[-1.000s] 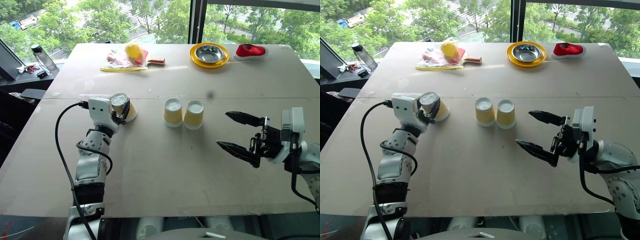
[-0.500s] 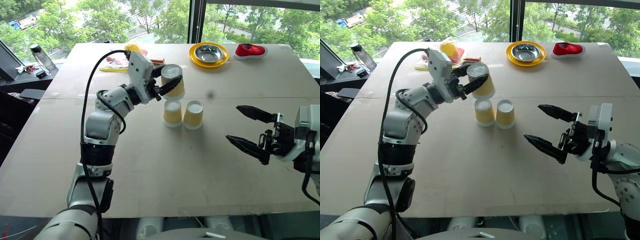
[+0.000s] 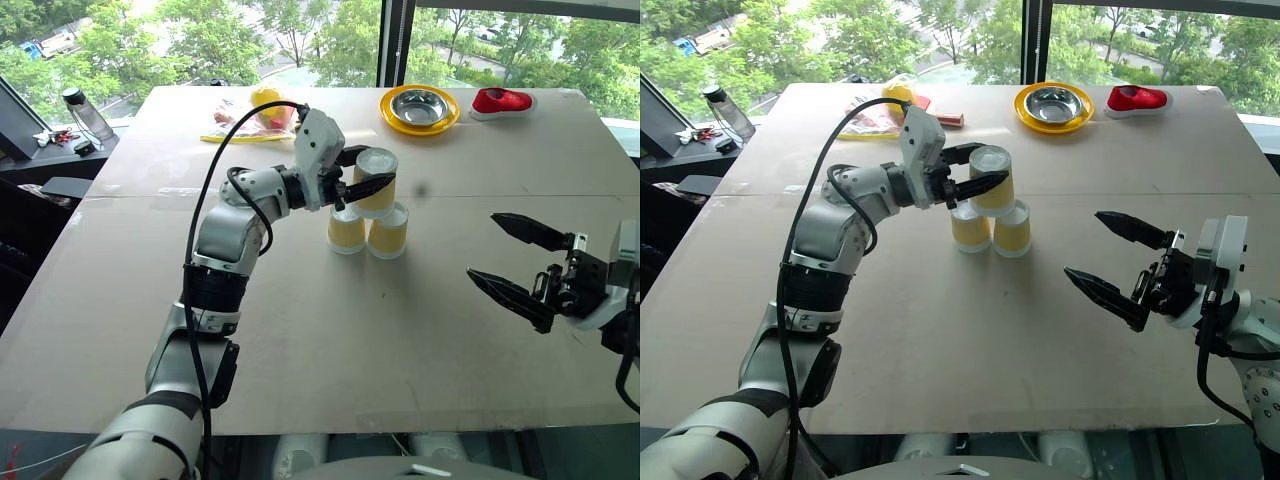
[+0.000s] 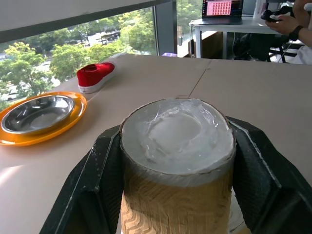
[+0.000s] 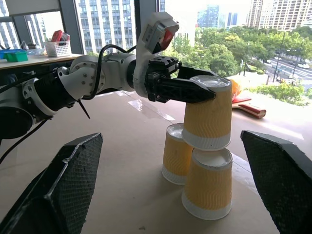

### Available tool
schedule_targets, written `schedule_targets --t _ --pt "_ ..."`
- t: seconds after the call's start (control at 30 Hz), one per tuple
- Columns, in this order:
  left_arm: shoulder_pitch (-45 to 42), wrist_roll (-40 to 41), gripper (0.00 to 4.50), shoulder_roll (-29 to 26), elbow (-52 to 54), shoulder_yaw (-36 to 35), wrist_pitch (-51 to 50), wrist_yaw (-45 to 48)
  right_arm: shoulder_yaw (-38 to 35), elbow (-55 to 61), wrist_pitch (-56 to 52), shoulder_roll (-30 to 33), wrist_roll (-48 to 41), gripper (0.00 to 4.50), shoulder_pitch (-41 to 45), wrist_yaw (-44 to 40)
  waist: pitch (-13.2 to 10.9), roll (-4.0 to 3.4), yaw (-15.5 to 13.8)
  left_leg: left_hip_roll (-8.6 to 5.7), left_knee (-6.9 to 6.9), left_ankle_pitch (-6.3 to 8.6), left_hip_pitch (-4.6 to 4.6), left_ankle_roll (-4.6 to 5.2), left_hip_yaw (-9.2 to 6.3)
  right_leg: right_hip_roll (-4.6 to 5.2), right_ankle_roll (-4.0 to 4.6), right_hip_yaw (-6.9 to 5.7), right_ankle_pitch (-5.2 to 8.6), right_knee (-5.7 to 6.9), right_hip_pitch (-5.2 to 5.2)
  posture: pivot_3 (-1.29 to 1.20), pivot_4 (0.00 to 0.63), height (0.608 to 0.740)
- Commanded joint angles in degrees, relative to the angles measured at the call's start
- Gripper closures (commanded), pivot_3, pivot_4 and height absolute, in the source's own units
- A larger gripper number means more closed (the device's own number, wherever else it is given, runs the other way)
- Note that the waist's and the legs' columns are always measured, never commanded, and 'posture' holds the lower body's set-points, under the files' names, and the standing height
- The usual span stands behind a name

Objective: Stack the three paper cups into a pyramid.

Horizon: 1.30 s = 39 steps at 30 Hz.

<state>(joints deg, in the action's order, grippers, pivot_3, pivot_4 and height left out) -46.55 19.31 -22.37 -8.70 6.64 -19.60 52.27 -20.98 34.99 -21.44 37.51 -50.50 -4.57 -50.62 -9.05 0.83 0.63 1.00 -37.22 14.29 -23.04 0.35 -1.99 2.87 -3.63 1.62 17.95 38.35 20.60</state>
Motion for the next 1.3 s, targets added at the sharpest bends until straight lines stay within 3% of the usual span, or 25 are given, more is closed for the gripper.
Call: schedule_targets --t 0.03,0.23,0.27,0.37,0.67,0.8,1.07,1.17,1.3 --pt "-0.40 -0.18 2.09 -0.25 0.87 -0.14 0.96 1.38 -1.22 2.22 1.53 -0.30 -0.39 0.00 0.00 0.85 0.00 0.00 0.00 0.00 0.00 0.00 0.00 0.00 0.00 0.00 0.00 0.00 0.00 0.00 0.00 0.00 0.150 0.740" --pt "-0.19 -0.41 2.09 0.38 0.66 -0.10 1.03 1.61 -0.95 1.63 1.93 -0.10 -0.19 0.00 1.60 1.84 0.00 0.00 0.00 0.00 -0.01 0.00 0.00 0.00 0.00 0.00 0.00 0.01 0.00 0.00 0.00 0.00 0.150 0.740" --pt "-0.15 -0.42 1.08 0.43 0.70 -0.12 1.00 1.60 -0.96 1.60 1.98 -0.12 -0.07 0.00 1.66 1.92 0.00 0.00 0.01 0.00 -0.01 0.00 0.00 0.00 -0.01 0.00 0.00 0.00 0.00 0.01 0.00 0.00 0.150 0.740" --pt "0.32 0.10 0.04 0.65 1.00 -0.34 0.45 1.69 -0.79 1.14 1.79 -0.05 0.81 0.00 2.08 2.92 0.00 0.00 0.00 0.00 -0.01 0.00 0.00 0.00 0.00 0.00 0.00 0.00 0.00 0.00 0.00 0.00 0.150 0.740" --pt "-0.10 2.11 0.04 1.34 3.53 -2.01 0.11 1.20 -0.96 0.37 1.06 0.29 0.41 0.00 3.61 3.76 0.00 0.00 0.00 0.00 -0.01 0.00 0.00 0.00 0.00 0.00 0.00 0.00 0.00 0.01 0.00 0.00 0.150 0.740" --pt "-0.49 8.87 0.04 2.13 8.89 -6.12 -2.77 1.22 -2.54 -0.01 1.78 0.43 0.49 0.00 1.95 2.61 0.00 0.00 0.00 0.00 -0.01 0.00 -0.01 0.00 0.00 0.01 0.00 0.00 0.00 0.01 0.00 0.00 0.150 0.740" --pt "3.27 19.00 0.04 -6.60 21.30 -14.85 -13.86 -0.75 -9.80 -3.14 3.97 0.38 -1.42 0.00 -5.82 -3.57 0.00 -0.03 0.23 0.05 0.00 0.00 0.06 0.00 0.05 0.01 0.00 0.07 0.00 0.05 -0.02 0.00 0.150 0.740" --pt "10.60 20.06 0.04 -12.34 25.90 -17.89 -17.35 -1.12 -11.80 -6.05 5.27 0.25 -0.99 0.00 -9.09 -7.71 0.00 -0.06 0.23 0.08 0.00 0.01 0.21 0.01 0.05 -0.01 0.00 0.09 0.00 0.08 -0.13 0.00 0.150 0.740" --pt "29.22 17.17 0.04 -18.33 34.05 -20.76 -17.31 -2.25 -12.86 -11.10 8.72 -0.22 1.24 0.00 -13.15 -13.80 -0.01 -0.14 0.32 0.27 0.13 0.01 0.29 0.02 0.13 -0.02 0.01 0.19 0.02 0.00 -0.17 0.00 0.150 0.740"
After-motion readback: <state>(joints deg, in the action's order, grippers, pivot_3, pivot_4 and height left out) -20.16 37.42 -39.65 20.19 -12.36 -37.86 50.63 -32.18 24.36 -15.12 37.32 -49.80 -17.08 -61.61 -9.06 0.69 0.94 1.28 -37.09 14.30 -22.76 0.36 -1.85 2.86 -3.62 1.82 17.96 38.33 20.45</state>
